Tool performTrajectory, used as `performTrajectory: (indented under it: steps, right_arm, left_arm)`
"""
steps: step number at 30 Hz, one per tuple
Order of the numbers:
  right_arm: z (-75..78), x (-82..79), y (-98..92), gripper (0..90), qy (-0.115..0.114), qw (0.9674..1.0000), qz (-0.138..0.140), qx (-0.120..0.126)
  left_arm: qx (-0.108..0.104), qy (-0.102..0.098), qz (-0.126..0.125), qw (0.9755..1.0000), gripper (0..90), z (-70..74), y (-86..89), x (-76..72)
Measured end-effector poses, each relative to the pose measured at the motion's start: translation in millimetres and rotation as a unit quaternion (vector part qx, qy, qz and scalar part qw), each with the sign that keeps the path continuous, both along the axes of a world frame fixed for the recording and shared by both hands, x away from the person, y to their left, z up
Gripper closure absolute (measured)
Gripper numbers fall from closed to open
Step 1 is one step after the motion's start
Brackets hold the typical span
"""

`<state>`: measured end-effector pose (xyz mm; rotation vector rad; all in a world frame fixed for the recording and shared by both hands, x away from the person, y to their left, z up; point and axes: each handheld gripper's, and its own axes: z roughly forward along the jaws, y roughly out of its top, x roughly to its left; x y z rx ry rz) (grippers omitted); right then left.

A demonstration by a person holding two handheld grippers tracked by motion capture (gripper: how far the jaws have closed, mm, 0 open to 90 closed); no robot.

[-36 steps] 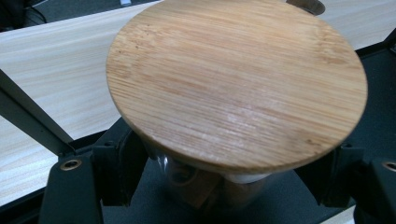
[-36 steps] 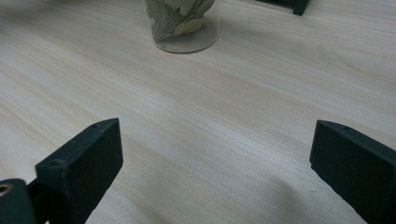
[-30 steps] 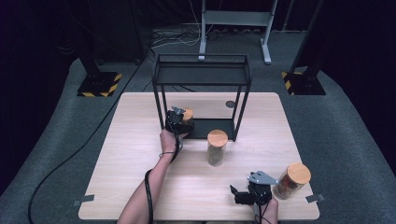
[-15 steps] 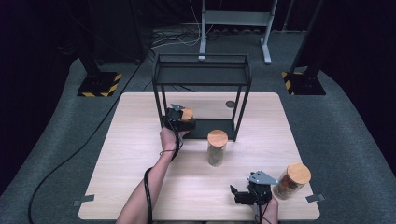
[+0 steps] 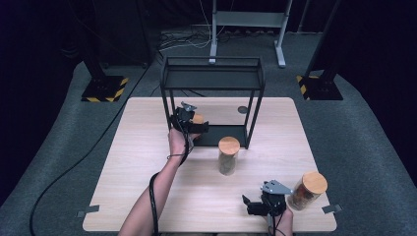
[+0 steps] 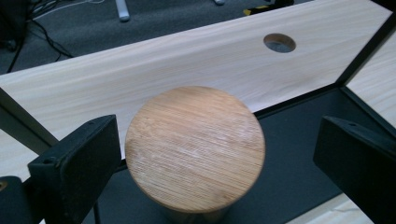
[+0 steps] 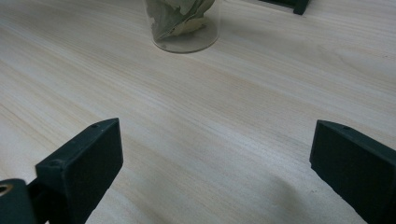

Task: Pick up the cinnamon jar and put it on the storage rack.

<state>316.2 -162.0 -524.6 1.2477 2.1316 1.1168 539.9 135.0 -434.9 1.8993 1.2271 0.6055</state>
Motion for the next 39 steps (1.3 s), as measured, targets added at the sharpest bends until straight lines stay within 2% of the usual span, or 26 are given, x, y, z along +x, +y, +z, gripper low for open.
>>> performTrajectory:
  steps: [4,8,12,20,24,27,34,39]
  right_arm:
    - [0.0,0.0,0.1,1.8,0.000,1.0000,0.000,-0.001]
    - [-0.1,0.0,0.4,1.8,0.000,1.0000,0.000,-0.002]
    - [-0.1,0.1,0.5,1.8,0.000,1.0000,0.000,-0.003]
    - [-0.2,0.2,0.7,1.8,0.000,1.0000,0.000,-0.004]
    - [-0.2,0.3,0.9,1.8,0.000,1.0000,-0.001,-0.005]
    - [-0.2,0.3,1.0,1.8,0.001,1.0000,-0.001,-0.006]
    - [-0.4,0.9,1.7,1.8,0.004,1.0000,0.001,-0.009]
    - [-0.4,1.1,2.2,1.8,0.005,0.9999,0.000,-0.011]
  left_arm:
    - [0.008,-0.004,-0.021,0.9997,0.3,4.8,0.5,-9.1]
    - [0.014,0.001,-0.042,0.9990,1.4,4.0,-0.8,-18.5]
    - [0.021,0.007,-0.064,0.9977,0.1,1.3,-1.0,-30.3]
    - [0.027,0.012,-0.084,0.9960,0.0,-9.5,10.7,-54.7]
    - [0.027,0.019,-0.091,0.9953,0.0,-20.4,21.9,-71.2]
    - [0.032,0.030,-0.102,0.9938,0.0,-31.9,35.0,-85.2]
    - [0.039,0.059,-0.103,0.9922,0.0,-60.5,69.3,-118.3]
    - [0.049,0.079,-0.091,0.9915,0.0,-78.9,90.1,-139.2]
